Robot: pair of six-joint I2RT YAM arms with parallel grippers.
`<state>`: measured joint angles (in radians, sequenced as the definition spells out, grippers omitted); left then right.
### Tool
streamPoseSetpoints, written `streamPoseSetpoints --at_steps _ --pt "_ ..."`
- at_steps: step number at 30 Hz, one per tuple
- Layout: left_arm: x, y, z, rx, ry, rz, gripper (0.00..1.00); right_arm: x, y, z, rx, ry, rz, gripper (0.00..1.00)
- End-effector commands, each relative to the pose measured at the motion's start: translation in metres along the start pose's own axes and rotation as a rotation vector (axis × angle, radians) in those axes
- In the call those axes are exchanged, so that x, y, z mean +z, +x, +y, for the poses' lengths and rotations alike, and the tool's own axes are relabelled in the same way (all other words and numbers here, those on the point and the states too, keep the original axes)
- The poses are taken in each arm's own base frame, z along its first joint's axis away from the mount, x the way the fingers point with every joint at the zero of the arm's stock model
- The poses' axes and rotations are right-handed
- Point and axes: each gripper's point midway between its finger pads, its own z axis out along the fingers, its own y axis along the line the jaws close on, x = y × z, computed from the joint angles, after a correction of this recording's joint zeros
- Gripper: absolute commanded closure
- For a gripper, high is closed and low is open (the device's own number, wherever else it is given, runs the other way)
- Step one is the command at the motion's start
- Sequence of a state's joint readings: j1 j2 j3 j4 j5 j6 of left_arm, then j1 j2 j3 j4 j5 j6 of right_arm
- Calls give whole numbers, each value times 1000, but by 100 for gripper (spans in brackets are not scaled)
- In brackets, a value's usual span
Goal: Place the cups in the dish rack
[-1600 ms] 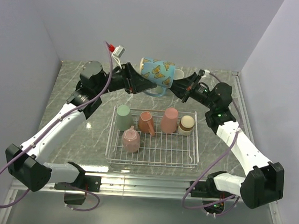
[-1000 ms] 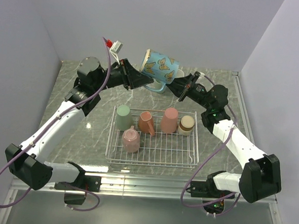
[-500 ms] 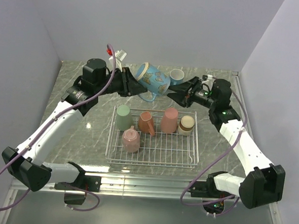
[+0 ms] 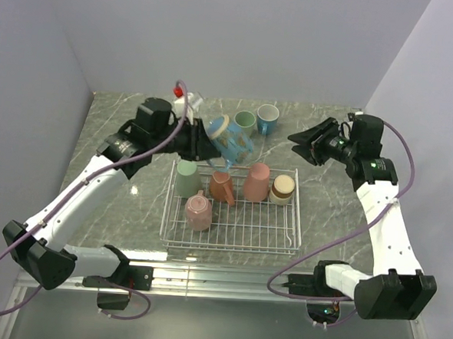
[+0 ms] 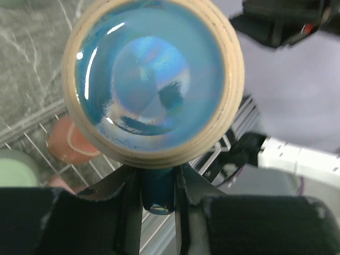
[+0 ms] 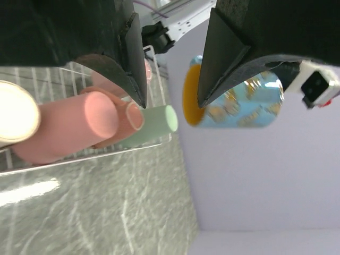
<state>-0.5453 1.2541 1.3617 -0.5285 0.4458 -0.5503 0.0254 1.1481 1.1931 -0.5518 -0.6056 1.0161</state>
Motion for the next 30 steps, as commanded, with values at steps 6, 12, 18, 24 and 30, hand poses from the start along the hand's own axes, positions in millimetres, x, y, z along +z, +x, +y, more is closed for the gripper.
streamPoseSetpoints --at_steps 6,12,18,24,30 --pt "18 63 -50 231 69 166 100 -23 -5 4 -77 14 -81 52" --pt "34 103 -19 241 -48 264 100 -23 -1 -6 -63 31 -84 52" --pt "44 129 -7 238 -68 303 100 -23 -1 -10 -55 31 -94 54" --pt "50 143 -10 271 -81 324 100 -30 -10 0 -105 45 -137 54" --pt "51 167 6 327 -169 381 100 -32 -13 2 -117 48 -148 54"
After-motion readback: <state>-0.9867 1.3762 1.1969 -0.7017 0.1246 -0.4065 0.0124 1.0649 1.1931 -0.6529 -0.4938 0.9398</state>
